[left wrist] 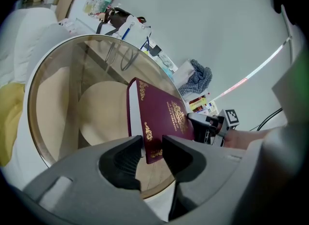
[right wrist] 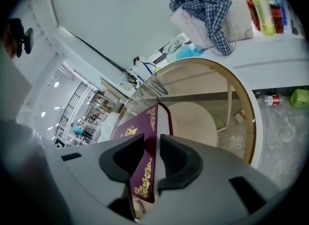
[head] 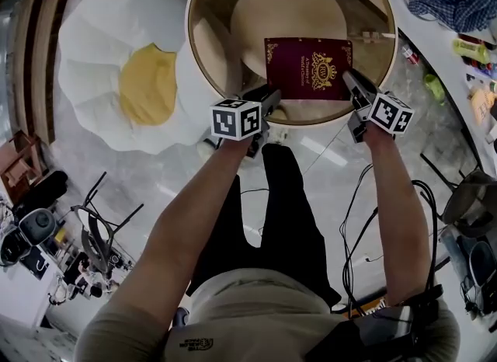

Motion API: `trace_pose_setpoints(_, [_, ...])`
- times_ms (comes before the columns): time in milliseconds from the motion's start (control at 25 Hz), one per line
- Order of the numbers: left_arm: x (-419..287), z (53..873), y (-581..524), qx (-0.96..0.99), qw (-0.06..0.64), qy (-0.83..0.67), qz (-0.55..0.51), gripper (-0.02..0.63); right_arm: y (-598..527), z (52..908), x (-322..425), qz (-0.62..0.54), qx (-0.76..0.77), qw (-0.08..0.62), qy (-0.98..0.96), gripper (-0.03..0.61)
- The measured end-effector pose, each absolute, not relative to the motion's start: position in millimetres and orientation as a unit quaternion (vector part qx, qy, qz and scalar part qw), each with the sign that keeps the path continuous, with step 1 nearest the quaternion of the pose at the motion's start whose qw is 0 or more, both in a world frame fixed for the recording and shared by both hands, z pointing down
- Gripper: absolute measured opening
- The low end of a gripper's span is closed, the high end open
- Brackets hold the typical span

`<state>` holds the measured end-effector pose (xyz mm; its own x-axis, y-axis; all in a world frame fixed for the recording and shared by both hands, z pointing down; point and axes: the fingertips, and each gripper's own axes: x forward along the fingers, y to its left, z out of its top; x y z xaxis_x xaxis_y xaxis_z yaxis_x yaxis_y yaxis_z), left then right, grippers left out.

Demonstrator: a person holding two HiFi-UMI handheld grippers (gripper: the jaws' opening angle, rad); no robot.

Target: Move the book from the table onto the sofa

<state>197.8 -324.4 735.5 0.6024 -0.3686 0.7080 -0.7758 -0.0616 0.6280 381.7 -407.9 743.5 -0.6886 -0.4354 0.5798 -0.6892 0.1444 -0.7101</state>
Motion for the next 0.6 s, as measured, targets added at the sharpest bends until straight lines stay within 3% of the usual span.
trace_pose_setpoints(360, [178,714,-320,0.711,0.538,-0.420,0.170,0.138,-402,720,363,0.524,0.378,0.104,-0.756,0.103])
trace_pose_setpoints(600, [119,690,-295,0.702,0.539,-0.443,0.144,0.138,-387,689,298,0.512,0.354,0.116,-0.774,0.101])
